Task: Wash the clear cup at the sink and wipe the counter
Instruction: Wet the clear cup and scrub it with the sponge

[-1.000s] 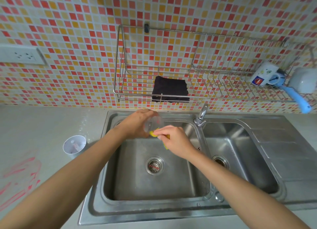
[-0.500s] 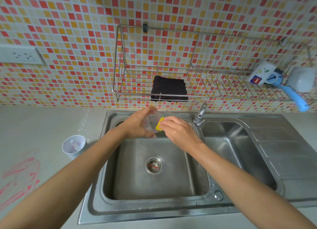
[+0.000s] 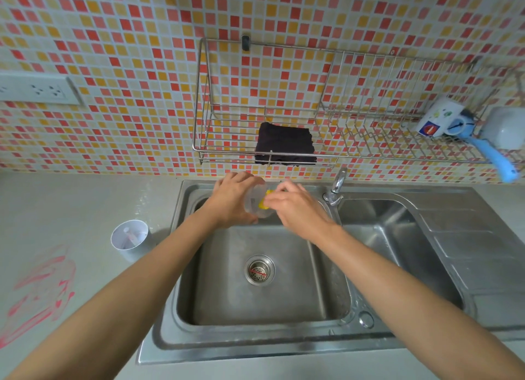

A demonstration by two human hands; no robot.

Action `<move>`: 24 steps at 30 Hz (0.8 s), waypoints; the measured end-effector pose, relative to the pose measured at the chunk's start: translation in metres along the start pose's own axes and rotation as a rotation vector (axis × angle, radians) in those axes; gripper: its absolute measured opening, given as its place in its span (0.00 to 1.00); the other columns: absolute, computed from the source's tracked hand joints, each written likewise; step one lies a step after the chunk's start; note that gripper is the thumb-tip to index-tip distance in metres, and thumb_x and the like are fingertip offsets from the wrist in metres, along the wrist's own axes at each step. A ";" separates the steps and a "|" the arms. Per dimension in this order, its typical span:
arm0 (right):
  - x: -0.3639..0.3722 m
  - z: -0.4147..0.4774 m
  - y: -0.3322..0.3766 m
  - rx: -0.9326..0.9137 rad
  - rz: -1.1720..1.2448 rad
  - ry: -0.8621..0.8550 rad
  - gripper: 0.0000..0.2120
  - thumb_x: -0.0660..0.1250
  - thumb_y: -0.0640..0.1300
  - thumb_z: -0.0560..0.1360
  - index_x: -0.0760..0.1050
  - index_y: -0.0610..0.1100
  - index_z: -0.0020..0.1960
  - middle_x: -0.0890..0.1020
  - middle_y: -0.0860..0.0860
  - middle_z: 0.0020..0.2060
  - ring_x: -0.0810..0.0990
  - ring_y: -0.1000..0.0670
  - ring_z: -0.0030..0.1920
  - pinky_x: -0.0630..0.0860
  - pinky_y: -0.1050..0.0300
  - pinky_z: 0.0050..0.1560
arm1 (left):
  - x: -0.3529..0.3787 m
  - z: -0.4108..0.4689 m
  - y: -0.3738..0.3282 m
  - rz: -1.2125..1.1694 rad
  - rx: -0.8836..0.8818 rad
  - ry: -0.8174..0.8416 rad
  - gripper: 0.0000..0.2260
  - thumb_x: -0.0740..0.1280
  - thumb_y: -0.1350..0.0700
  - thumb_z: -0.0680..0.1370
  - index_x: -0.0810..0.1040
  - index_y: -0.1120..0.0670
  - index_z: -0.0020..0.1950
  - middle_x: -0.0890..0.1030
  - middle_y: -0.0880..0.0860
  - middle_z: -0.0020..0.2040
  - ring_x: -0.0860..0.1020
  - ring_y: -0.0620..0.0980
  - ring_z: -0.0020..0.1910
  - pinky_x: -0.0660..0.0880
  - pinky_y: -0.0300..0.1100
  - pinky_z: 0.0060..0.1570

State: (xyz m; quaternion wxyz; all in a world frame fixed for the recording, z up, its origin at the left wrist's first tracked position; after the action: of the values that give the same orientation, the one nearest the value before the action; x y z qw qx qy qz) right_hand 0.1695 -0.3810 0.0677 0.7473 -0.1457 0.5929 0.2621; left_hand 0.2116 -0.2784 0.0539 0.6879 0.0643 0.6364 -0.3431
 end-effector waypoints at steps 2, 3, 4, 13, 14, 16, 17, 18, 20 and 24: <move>-0.013 0.000 0.008 -0.025 -0.093 -0.096 0.11 0.76 0.37 0.66 0.83 0.45 0.47 0.83 0.53 0.42 0.70 0.48 0.49 0.77 0.52 0.43 | -0.004 0.003 -0.006 0.029 0.043 0.004 0.37 0.78 0.43 0.63 0.69 0.49 0.69 0.73 0.48 0.65 0.69 0.50 0.62 0.66 0.47 0.65; -0.019 -0.002 0.014 -0.024 -0.100 -0.149 0.10 0.76 0.36 0.65 0.83 0.44 0.46 0.82 0.53 0.41 0.71 0.48 0.47 0.77 0.52 0.42 | -0.007 0.004 -0.009 0.045 0.068 -0.002 0.37 0.78 0.44 0.63 0.70 0.50 0.69 0.74 0.49 0.64 0.70 0.50 0.62 0.65 0.44 0.64; -0.021 -0.004 0.020 -0.014 -0.087 -0.176 0.10 0.75 0.35 0.65 0.83 0.43 0.45 0.82 0.52 0.40 0.73 0.47 0.46 0.78 0.52 0.42 | -0.007 0.005 -0.010 0.063 0.083 0.000 0.37 0.78 0.44 0.63 0.71 0.51 0.69 0.74 0.49 0.64 0.70 0.50 0.61 0.66 0.44 0.63; 0.007 0.001 0.012 0.043 -0.130 0.025 0.06 0.72 0.37 0.66 0.82 0.45 0.41 0.80 0.54 0.36 0.72 0.46 0.46 0.70 0.53 0.42 | 0.008 0.001 -0.012 0.118 0.091 0.043 0.36 0.75 0.37 0.63 0.67 0.44 0.68 0.74 0.46 0.61 0.71 0.49 0.57 0.74 0.51 0.56; 0.006 0.001 0.016 0.043 -0.157 0.018 0.06 0.73 0.37 0.64 0.81 0.45 0.40 0.80 0.54 0.35 0.72 0.47 0.46 0.69 0.53 0.41 | 0.009 0.003 -0.012 0.122 0.087 0.052 0.37 0.74 0.36 0.63 0.66 0.43 0.68 0.73 0.45 0.61 0.71 0.49 0.57 0.74 0.51 0.56; 0.012 -0.003 0.016 0.096 -0.062 0.046 0.07 0.72 0.36 0.68 0.82 0.47 0.43 0.78 0.53 0.37 0.71 0.48 0.48 0.70 0.52 0.45 | 0.011 0.002 -0.010 0.115 0.074 0.078 0.37 0.76 0.38 0.62 0.66 0.43 0.68 0.73 0.45 0.62 0.70 0.49 0.58 0.73 0.51 0.57; 0.014 -0.004 0.013 0.152 0.064 0.083 0.08 0.69 0.38 0.72 0.83 0.48 0.46 0.75 0.53 0.38 0.70 0.48 0.49 0.70 0.52 0.50 | 0.011 0.000 -0.009 0.102 0.072 0.085 0.37 0.77 0.40 0.62 0.67 0.44 0.68 0.73 0.45 0.63 0.70 0.50 0.58 0.73 0.50 0.58; 0.015 -0.007 0.007 0.214 0.197 0.119 0.09 0.67 0.40 0.75 0.83 0.49 0.50 0.73 0.55 0.39 0.69 0.50 0.50 0.68 0.55 0.53 | 0.011 -0.003 -0.008 0.083 0.073 0.088 0.38 0.78 0.42 0.63 0.68 0.45 0.69 0.73 0.46 0.64 0.69 0.50 0.59 0.73 0.50 0.59; 0.017 -0.010 0.002 0.215 0.310 0.180 0.10 0.65 0.42 0.77 0.82 0.50 0.55 0.72 0.57 0.39 0.66 0.54 0.50 0.65 0.59 0.55 | 0.012 -0.008 -0.007 0.049 0.060 0.100 0.38 0.78 0.44 0.63 0.68 0.47 0.71 0.72 0.47 0.66 0.68 0.50 0.61 0.71 0.46 0.62; 0.002 -0.015 -0.008 0.167 0.112 0.019 0.10 0.70 0.42 0.74 0.83 0.54 0.52 0.80 0.54 0.46 0.73 0.48 0.49 0.73 0.52 0.51 | 0.011 -0.007 -0.009 0.018 0.042 0.107 0.39 0.79 0.45 0.63 0.68 0.47 0.71 0.71 0.47 0.66 0.68 0.51 0.62 0.69 0.45 0.63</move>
State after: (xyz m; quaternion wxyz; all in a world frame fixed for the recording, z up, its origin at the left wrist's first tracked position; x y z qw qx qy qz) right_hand 0.1623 -0.3947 0.0610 0.7355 -0.0522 0.6269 0.2517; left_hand 0.2004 -0.2861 0.0456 0.6543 0.1030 0.6643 -0.3463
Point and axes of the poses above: each hand's wrist, its own z-axis towards the middle knuckle, its own x-axis out of the palm, y = z × x, the point moved 9 cm from there along z, towards the middle knuckle
